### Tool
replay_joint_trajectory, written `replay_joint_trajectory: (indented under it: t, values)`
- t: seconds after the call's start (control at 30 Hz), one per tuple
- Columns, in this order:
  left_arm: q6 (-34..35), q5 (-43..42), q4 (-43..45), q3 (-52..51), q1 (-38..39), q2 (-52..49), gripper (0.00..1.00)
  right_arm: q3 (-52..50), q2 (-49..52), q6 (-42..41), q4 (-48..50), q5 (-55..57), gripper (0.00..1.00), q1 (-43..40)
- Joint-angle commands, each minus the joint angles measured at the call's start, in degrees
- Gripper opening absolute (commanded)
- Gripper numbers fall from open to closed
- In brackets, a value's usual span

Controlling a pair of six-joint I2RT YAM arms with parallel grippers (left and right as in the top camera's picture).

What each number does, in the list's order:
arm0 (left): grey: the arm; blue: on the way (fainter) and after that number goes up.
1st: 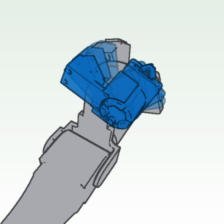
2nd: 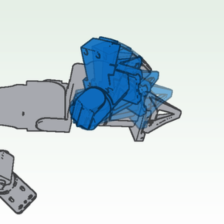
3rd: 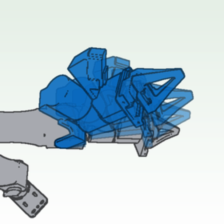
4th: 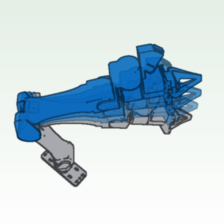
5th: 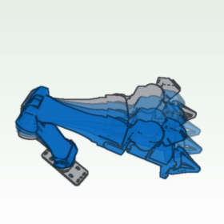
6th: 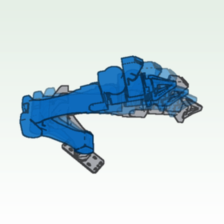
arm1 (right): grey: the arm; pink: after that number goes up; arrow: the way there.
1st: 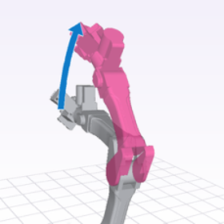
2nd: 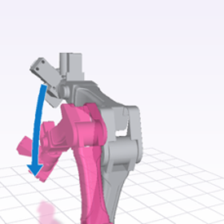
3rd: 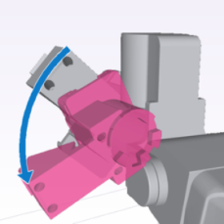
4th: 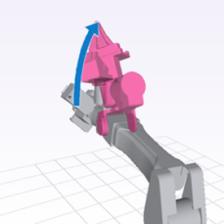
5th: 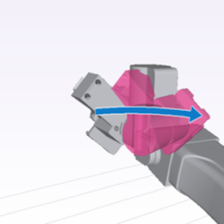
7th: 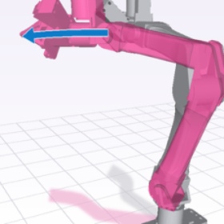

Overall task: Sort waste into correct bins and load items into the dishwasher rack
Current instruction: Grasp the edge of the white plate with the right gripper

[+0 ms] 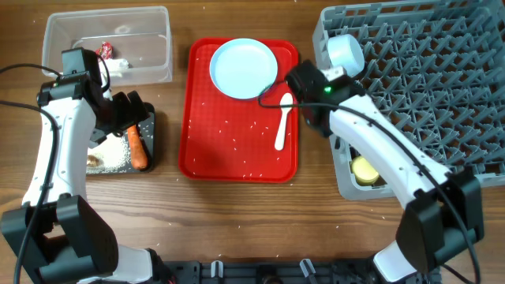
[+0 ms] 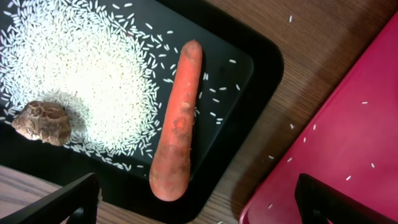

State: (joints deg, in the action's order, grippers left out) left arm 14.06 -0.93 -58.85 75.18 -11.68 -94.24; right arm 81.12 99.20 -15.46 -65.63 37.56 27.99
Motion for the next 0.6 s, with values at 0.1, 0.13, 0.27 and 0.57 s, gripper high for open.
replay_joint_trajectory:
  t: [0.1,0.13,0.27,0.57]
  values:
    - [-0.31,0.35,0.13,0.70,0.17,0.37,1.00,21.70,-1.84,6.91,19.43,-49.42,1.00,0.13]
    - [-0.31,0.35,0.13,0.70,0.17,0.37,1.00,21.44,-0.37,5.64,21.86,-49.16,1.00,0.13]
    - [-0.31,0.35,0.13,0.70,0.17,0.37,1.00,21.44,17.64,-11.69,29.55,-42.16,0.82,0.07]
    - [-0.31,0.35,0.13,0.70,0.17,0.37,1.00,21.42,33.55,-24.52,36.33,-41.46,0.54,-3.98]
